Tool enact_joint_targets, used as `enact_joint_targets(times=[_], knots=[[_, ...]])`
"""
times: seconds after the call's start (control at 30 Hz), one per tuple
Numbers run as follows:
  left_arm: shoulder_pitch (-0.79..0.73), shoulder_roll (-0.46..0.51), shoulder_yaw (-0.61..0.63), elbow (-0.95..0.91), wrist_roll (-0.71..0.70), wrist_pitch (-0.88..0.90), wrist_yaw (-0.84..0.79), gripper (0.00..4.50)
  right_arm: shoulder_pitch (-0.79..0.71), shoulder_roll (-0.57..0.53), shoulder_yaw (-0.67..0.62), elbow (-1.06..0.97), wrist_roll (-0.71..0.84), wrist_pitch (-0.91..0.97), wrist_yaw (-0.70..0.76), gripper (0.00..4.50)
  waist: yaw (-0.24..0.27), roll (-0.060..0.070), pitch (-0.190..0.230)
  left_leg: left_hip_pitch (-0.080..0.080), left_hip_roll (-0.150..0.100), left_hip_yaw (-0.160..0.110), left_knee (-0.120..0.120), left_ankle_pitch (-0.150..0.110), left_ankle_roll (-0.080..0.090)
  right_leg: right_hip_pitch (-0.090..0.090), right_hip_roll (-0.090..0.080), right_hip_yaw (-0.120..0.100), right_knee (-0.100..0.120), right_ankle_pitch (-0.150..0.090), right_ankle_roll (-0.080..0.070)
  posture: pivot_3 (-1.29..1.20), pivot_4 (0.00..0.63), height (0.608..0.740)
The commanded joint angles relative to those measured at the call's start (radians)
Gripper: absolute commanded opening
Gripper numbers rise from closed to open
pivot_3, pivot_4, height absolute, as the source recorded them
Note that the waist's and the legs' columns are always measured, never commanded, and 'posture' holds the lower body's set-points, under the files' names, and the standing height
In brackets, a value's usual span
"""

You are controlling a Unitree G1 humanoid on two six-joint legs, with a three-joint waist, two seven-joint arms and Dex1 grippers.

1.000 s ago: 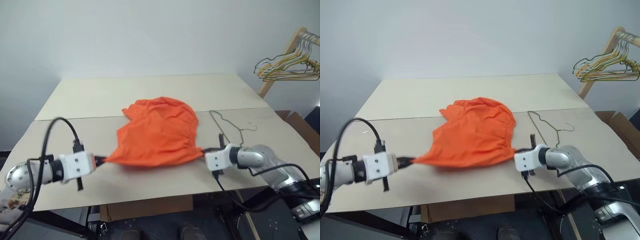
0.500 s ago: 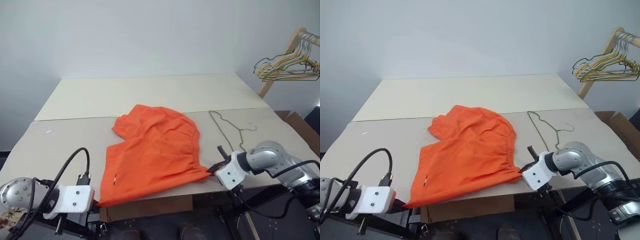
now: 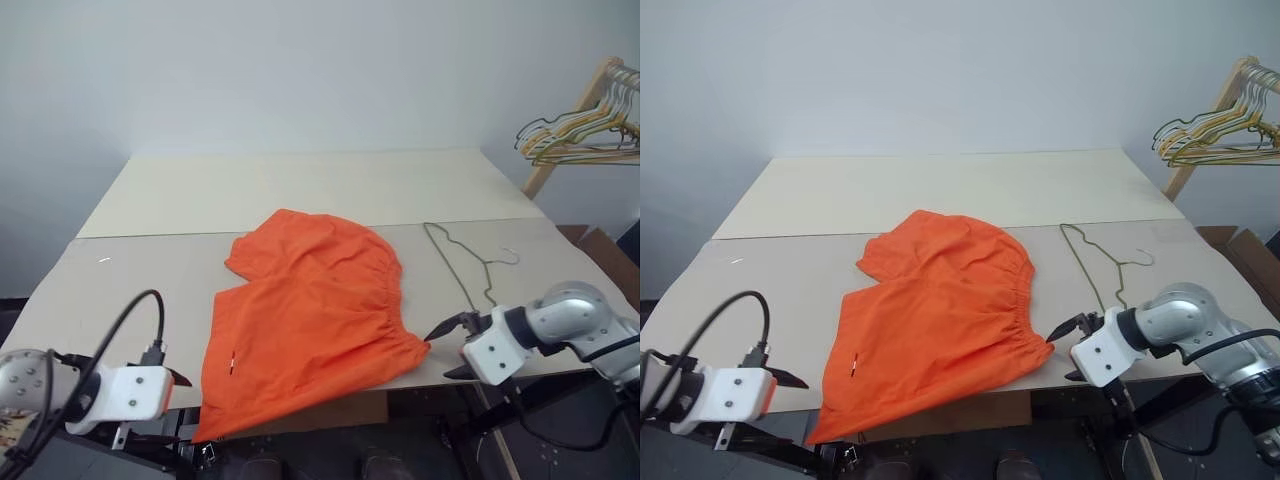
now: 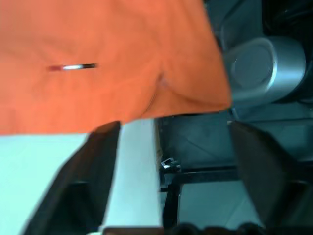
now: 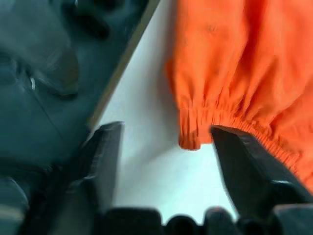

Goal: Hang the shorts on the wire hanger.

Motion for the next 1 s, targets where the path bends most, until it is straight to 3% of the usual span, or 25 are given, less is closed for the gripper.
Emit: enact_joint_targets(times=[0.03,0.1,0.2,0.33,0.4,0.63,1.0], knots=[[-0.086,-0.045,0.049,-0.013,-0.120,0.004,0.012,4.50,-0.028,0.010,-0.127,-0.013,0.047,0.213,-0.102,4.48,0.000,0.000,0.000,0.000,0.000,0.000,0.000,0.000,0.000,0.000,0.000,0.000,0.000,0.000,0.000,0.01,0.000,0.740],[-0.142,-0.076,0.040,-0.024,-0.168,0.043,0.044,4.50,-0.038,0.030,-0.164,-0.013,0.037,0.342,-0.164,4.48,0.001,0.000,0.000,0.000,0.000,0.000,0.000,0.000,0.000,0.000,0.000,0.000,0.001,0.000,0.000,0.01,0.000,0.740],[-0.219,-0.115,-0.006,-0.043,-0.235,0.050,0.052,4.50,-0.094,0.104,-0.191,0.021,0.007,0.683,-0.313,4.48,-0.001,0.000,-0.001,0.000,0.000,0.000,0.000,0.000,0.000,-0.001,0.001,0.000,0.001,0.003,0.005,0.00,0.000,0.740],[-0.379,-0.201,-0.127,-0.043,-0.222,0.066,0.154,4.50,-0.207,0.267,-0.241,0.110,0.028,1.108,-0.518,4.48,0.000,0.000,-0.001,-0.002,-0.001,0.000,0.000,0.000,0.000,-0.001,0.001,0.000,0.001,0.004,0.005,-0.01,0.000,0.740],[-0.442,-0.234,-0.170,-0.040,-0.226,0.078,0.181,4.50,-0.259,0.332,-0.248,0.160,0.006,1.216,-0.595,4.48,-0.001,0.000,-0.001,-0.002,-0.001,-0.001,0.001,0.000,-0.001,-0.002,0.001,0.000,0.002,0.004,0.006,-0.01,0.000,0.740],[-0.618,-0.340,-0.249,-0.050,-0.371,0.179,0.227,4.50,-0.356,0.454,-0.229,0.386,-0.051,1.220,-0.721,4.48,-0.005,0.000,-0.001,-0.005,-0.003,-0.002,0.001,0.000,0.000,-0.002,0.000,0.001,0.000,0.006,0.009,-0.02,0.000,0.740],[-0.622,-0.330,-0.254,-0.052,-0.398,0.178,0.199,4.50,-0.415,0.497,-0.252,0.622,-0.028,1.192,-0.662,4.48,-0.037,0.000,-0.001,-0.004,-0.003,-0.003,0.001,0.000,0.000,-0.002,0.001,0.001,-0.001,0.006,0.009,-0.02,0.000,0.740]])
